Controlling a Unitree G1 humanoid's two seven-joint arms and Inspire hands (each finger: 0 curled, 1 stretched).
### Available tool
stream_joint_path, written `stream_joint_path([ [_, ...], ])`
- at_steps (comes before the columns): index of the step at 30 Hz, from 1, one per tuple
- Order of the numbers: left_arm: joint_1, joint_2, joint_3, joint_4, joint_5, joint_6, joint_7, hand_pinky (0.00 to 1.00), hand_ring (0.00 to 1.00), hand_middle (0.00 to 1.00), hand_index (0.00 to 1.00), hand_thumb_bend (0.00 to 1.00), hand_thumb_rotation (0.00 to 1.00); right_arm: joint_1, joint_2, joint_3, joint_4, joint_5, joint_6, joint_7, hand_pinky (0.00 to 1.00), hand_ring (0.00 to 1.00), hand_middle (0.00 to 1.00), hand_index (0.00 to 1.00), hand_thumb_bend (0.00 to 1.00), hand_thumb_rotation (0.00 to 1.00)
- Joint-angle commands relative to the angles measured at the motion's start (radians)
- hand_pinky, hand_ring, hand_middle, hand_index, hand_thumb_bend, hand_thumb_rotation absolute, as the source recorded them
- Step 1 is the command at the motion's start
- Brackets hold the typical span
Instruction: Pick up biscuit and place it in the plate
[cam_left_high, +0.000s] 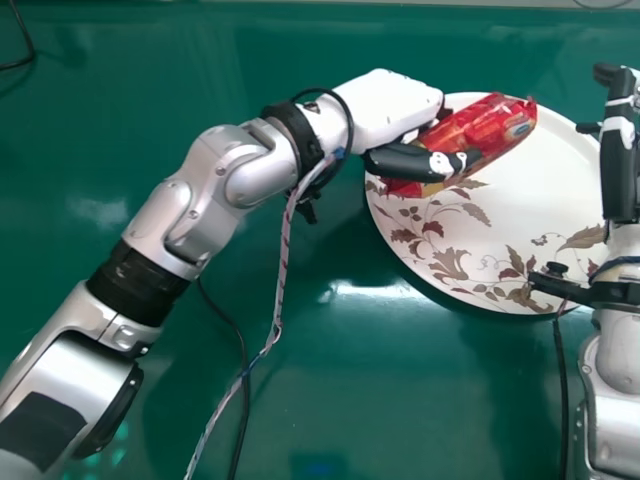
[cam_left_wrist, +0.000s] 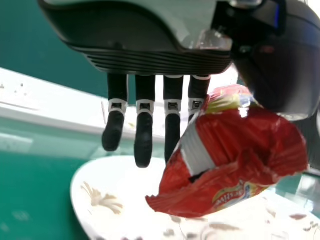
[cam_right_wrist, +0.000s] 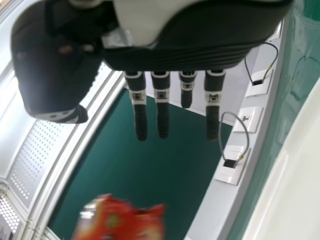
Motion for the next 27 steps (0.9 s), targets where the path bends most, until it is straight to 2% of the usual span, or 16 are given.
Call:
stream_joint_path([
  [1,-0.049,-0.042,-0.031,0.048,0.012,0.01,-0.008,0.22,0.29,0.42,0.52,0.5,0.0,0.028,0.014,-0.006,-0.027,0.007,0.012,-0.003,0.58,0.76,0.79,0.75,0.66,0.62],
  [3,-0.068,-0.067,-0.051,0.104,0.03,0.002,0.016,0.23,0.3,0.42,0.53,0.5,0.0,0.035,0.017,-0.004,-0.042,0.001,0.023,-0.004,0.58,0.75,0.79,0.75,0.64,0.61],
  [5,-0.083,-0.084,-0.065,0.154,0.047,-0.011,0.044,0.19,0.25,0.44,0.51,0.5,0.0,0.041,0.022,-0.005,-0.056,0.009,0.031,0.001,0.59,0.76,0.79,0.75,0.65,0.61],
  [10,-0.118,-0.136,-0.067,0.303,0.038,-0.017,0.097,0.16,0.22,0.47,0.48,0.51,0.0,0.053,0.027,-0.007,-0.081,-0.002,0.053,-0.004,0.6,0.76,0.79,0.74,0.64,0.61],
  [12,-0.143,-0.152,-0.068,0.371,0.036,-0.021,0.112,0.2,0.27,0.43,0.52,0.5,0.0,0.058,0.028,-0.011,-0.085,0.008,0.053,0.0,0.6,0.76,0.79,0.74,0.63,0.6],
  [15,-0.179,-0.166,-0.075,0.452,0.045,-0.022,0.131,0.24,0.31,0.43,0.54,0.5,0.0,0.067,0.03,-0.013,-0.098,0.008,0.059,0.0,0.6,0.77,0.79,0.74,0.65,0.59],
  [18,-0.196,-0.162,-0.084,0.475,0.067,-0.011,0.16,0.26,0.35,0.44,0.54,0.5,0.0,0.073,0.024,-0.016,-0.095,0.005,0.051,0.002,0.6,0.77,0.79,0.74,0.65,0.6],
  [21,-0.2,-0.157,-0.09,0.484,0.087,-0.01,0.211,0.22,0.29,0.41,0.53,0.5,0.0,0.075,0.021,-0.016,-0.09,0.001,0.049,0.0,0.61,0.77,0.79,0.74,0.65,0.62],
  [23,-0.194,-0.144,-0.097,0.482,0.105,-0.025,0.263,0.3,0.38,0.45,0.52,0.5,0.0,0.073,0.022,-0.015,-0.089,0.004,0.05,0.001,0.61,0.77,0.79,0.75,0.65,0.61],
  [24,-0.188,-0.14,-0.093,0.478,0.099,-0.033,0.273,0.37,0.48,0.56,0.51,0.5,0.04,0.071,0.018,-0.016,-0.081,0.007,0.038,0.004,0.62,0.77,0.79,0.75,0.65,0.61],
  [25,-0.182,-0.136,-0.086,0.477,0.091,-0.045,0.286,0.5,0.66,0.75,0.76,0.53,0.37,0.069,0.015,-0.015,-0.074,0.007,0.03,0.004,0.62,0.77,0.79,0.75,0.63,0.6],
  [26,-0.176,-0.134,-0.079,0.478,0.081,-0.058,0.301,0.54,0.71,0.81,0.85,0.58,0.49,0.067,0.014,-0.015,-0.07,0.009,0.026,0.005,0.62,0.77,0.79,0.75,0.63,0.6],
  [27,-0.17,-0.13,-0.074,0.478,0.075,-0.07,0.319,0.59,0.78,0.91,0.94,0.68,0.63,0.066,0.014,-0.014,-0.068,0.011,0.025,0.006,0.62,0.77,0.79,0.75,0.63,0.6],
])
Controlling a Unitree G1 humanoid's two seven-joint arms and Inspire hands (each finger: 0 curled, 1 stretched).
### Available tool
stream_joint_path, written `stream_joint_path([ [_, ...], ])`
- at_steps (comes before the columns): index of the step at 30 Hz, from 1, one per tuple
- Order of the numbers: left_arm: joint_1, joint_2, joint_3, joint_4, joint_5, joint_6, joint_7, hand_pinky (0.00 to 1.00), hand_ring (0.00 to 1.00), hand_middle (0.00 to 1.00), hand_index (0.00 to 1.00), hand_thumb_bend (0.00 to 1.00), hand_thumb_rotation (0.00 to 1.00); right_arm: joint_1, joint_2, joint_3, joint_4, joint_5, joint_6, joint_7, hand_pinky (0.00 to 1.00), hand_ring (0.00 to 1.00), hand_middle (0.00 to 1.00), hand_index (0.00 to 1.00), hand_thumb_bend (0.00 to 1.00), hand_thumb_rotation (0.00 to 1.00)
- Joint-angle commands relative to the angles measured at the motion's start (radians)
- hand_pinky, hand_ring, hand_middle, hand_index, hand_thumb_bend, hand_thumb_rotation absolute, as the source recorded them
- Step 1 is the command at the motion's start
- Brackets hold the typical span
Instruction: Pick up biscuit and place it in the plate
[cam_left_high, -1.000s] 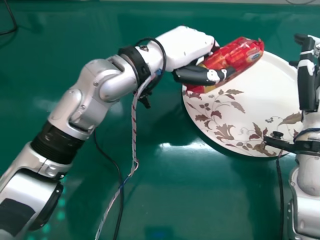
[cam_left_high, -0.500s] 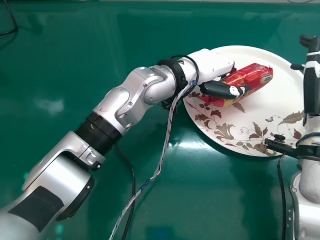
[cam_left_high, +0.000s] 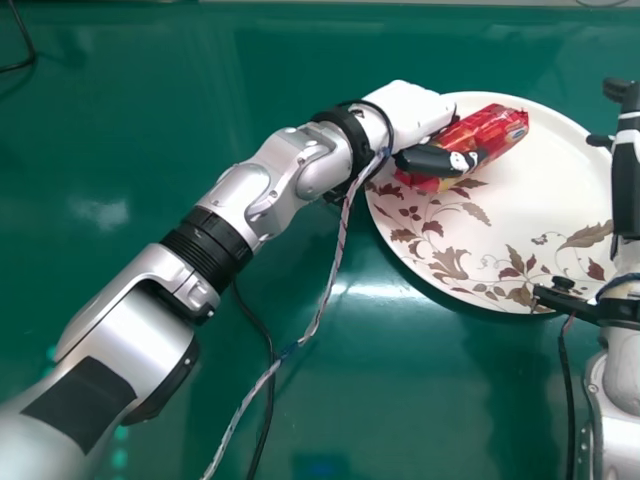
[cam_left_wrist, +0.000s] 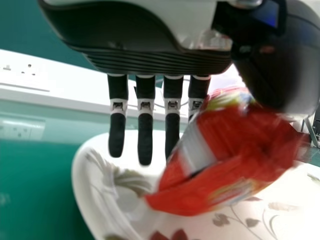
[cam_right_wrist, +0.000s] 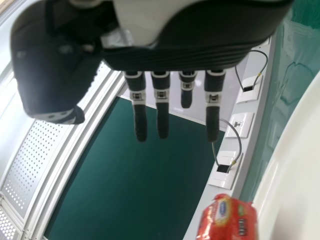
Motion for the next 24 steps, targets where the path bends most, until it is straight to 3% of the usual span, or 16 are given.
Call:
stream_joint_path([
  [1,0.016,0.004,0.012,-0.008,-0.014,-0.036,0.058,0.61,0.8,0.95,0.97,0.74,0.71,0.005,-0.005,-0.007,0.004,0.006,-0.012,0.003,0.63,0.77,0.79,0.75,0.63,0.6],
  [6,0.024,0.021,-0.001,-0.018,-0.006,-0.059,0.103,0.77,0.94,1.0,1.0,0.88,0.93,0.0,-0.003,-0.004,0.007,0.001,0.001,0.002,0.65,0.78,0.8,0.76,0.64,0.6],
  [13,0.042,0.044,0.001,-0.05,-0.008,-0.089,0.126,0.84,1.0,1.0,1.0,0.99,1.0,-0.008,-0.001,0.001,0.019,0.003,-0.018,-0.003,0.65,0.79,0.81,0.76,0.61,0.57],
  [19,0.076,0.085,0.011,-0.089,-0.005,-0.131,0.176,0.77,0.96,1.0,1.0,0.95,1.0,-0.02,0.0,0.009,0.03,0.007,-0.021,0.001,0.64,0.78,0.8,0.75,0.6,0.56],
  [24,0.145,0.143,0.059,-0.183,-0.046,-0.143,0.185,0.74,0.9,1.0,1.0,0.87,1.0,-0.028,0.001,0.016,0.036,0.017,-0.02,0.008,0.64,0.78,0.8,0.75,0.58,0.55],
])
